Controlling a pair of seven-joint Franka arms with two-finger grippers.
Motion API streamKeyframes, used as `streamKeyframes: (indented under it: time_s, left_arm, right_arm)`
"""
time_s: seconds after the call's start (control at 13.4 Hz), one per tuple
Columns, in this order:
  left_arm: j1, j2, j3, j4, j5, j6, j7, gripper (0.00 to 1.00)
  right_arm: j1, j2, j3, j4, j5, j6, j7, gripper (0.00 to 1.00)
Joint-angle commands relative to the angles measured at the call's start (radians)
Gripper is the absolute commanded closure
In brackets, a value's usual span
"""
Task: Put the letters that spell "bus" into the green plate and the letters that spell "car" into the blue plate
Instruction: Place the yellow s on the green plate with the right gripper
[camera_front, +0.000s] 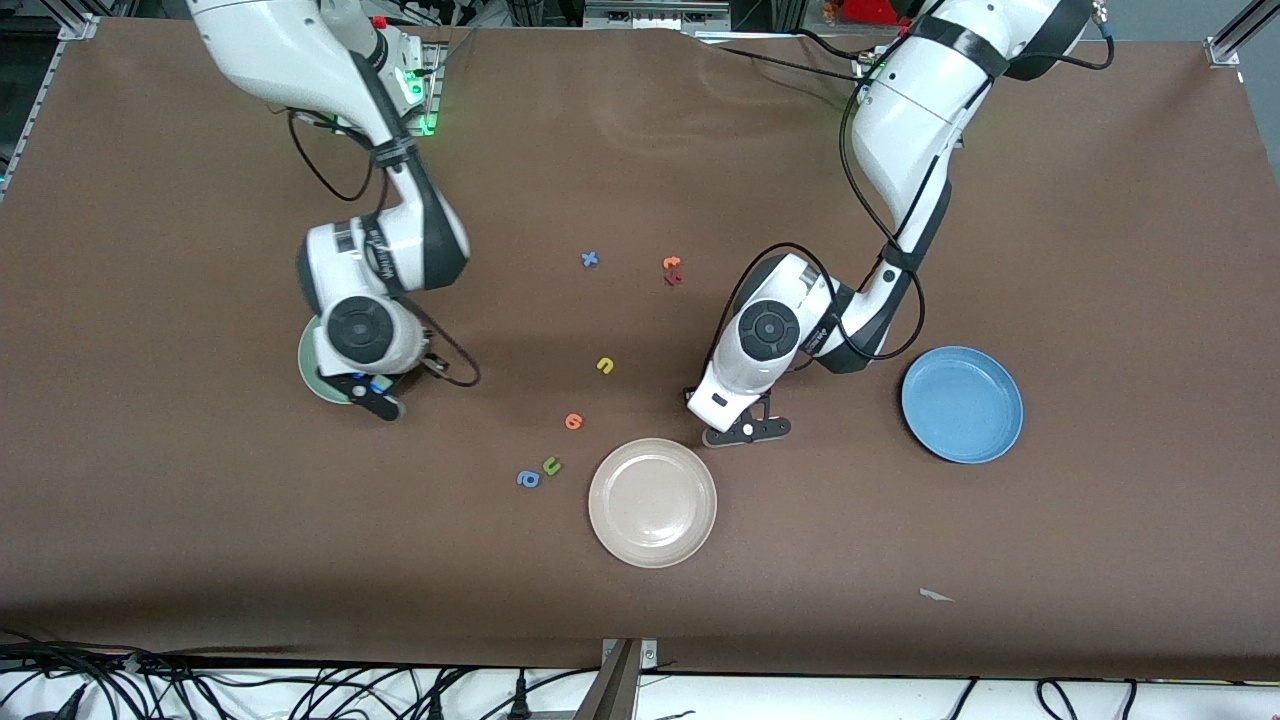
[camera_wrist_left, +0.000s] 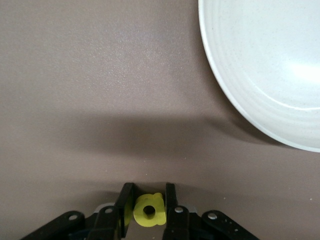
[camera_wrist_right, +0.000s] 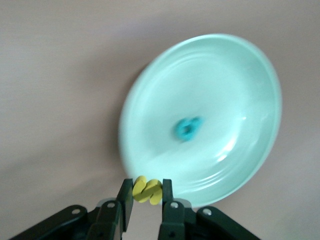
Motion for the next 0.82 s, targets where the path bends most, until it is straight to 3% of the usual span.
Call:
streamKeyframes:
  time_s: [0.0,0.15,0.22,0.37,0.52,0.75]
  left_arm:
    - [-0.018,-0.008,0.009,-0.026,0.028,0.008,-0.04,0.71]
    - [-0.018,-0.008,0.009,-0.026,0.028,0.01,-0.041,0.72]
    - [-0.018,-0.01,0.009,-0.026,0.028,0.008,-0.041,0.72]
    - [-0.017,-0.011,0.009,-0.026,0.028,0.007,-0.041,0.74]
    - [-0.017,-0.013,0.009,-0.026,0.028,0.004,-0.041,0.75]
    - [-0.011,-0.022,0.008,-0.015,0.027,-0.007,-0.038,0.79]
  right_arm:
    - [0.009,-0.067,-0.065,-0.144,-0.01,0.031,-0.16,0.78]
    - [0.006,-0.055,-0.066,-0.141,-0.007,0.03,-0.166,0.13]
    - [0.012,-0.058,-0.065,-0.129,-0.007,0.023,-0.156,0.07]
    - [0.023,-0.064,-0.036,-0.094,0.005,0.022,-0.072,0.06]
    - [0.03,-0.05,0.05,-0.019,0.022,0.023,0.126,0.07]
    - [0.059,0.04,0.105,0.127,0.178,0.037,0.392,0.12]
